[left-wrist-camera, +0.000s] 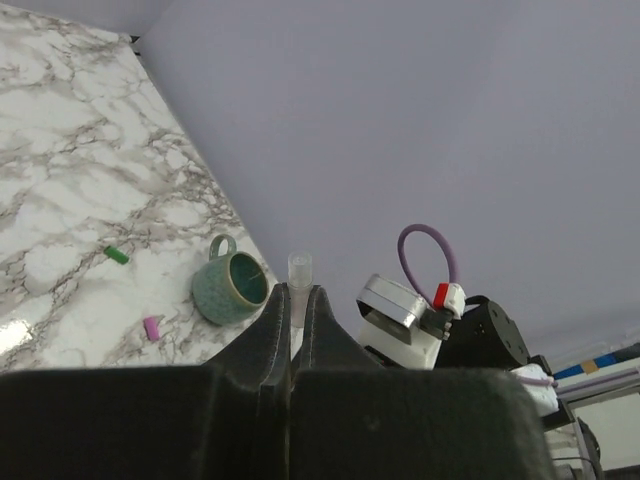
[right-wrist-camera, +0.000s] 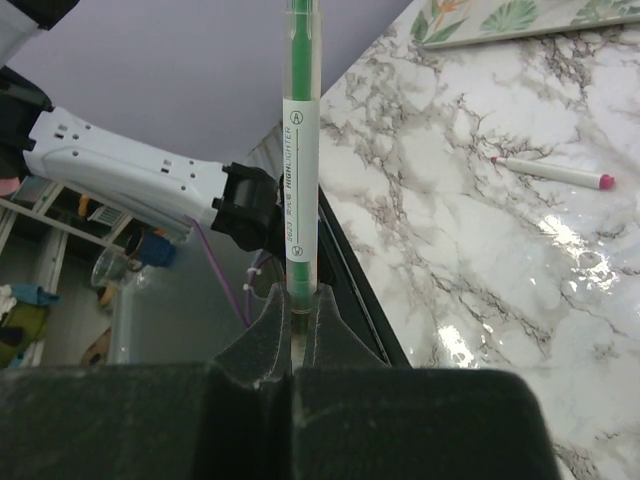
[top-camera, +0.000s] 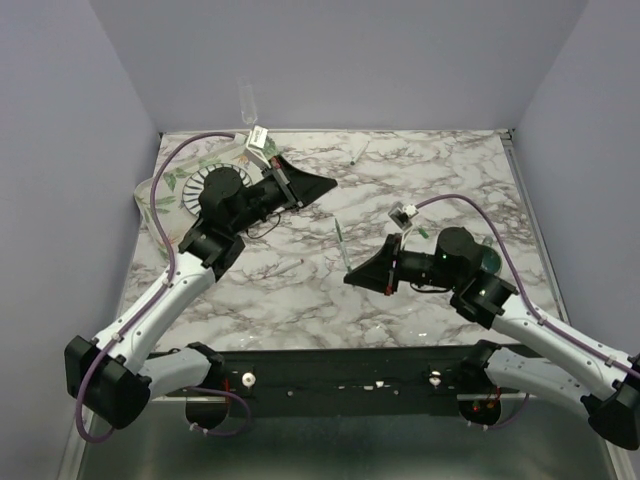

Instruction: Insert the pens into the pen caps

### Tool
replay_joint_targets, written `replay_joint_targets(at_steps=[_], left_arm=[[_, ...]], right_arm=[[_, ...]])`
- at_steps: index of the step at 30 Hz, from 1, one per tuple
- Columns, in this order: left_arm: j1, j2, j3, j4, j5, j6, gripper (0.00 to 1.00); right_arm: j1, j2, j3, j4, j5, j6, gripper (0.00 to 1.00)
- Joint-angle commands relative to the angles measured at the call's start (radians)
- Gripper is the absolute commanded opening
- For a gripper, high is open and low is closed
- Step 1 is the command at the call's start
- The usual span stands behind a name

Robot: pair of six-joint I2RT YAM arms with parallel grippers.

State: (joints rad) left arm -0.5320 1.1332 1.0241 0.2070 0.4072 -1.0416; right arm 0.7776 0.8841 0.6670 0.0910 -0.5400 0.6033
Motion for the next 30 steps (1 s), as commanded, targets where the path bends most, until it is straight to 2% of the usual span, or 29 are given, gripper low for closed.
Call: replay_joint_targets(at_steps=[1,6,13,21,30], left_arm=[[0.003,-0.041,-0.005,0.008,0.062,0.087,0.0],[0.003,-0.056,-0.033,0.052,0.139,0.1,0.0],[0.003,-0.062,-0.059,0.074,0.166,0.101,0.0],[0.003,-0.076,-0.07,0.068,0.17,0.104,0.0],[0.003,-0.09,-0.059,0.029,0.111,0.091,0.0]], right_arm=[[0.005,-0.014,0.045,0.024,0.071,0.019,0.01],[0.005,-0.004,0.062,0.029,0.089,0.024,0.01],[0.005,0.035,0.101,0.042,0.083,0.024,0.01],[0.005,0.052,0.111,0.047,0.086,0.032,0.01],[0.006,0.055,0.098,0.058,0.058,0.046,0.01]])
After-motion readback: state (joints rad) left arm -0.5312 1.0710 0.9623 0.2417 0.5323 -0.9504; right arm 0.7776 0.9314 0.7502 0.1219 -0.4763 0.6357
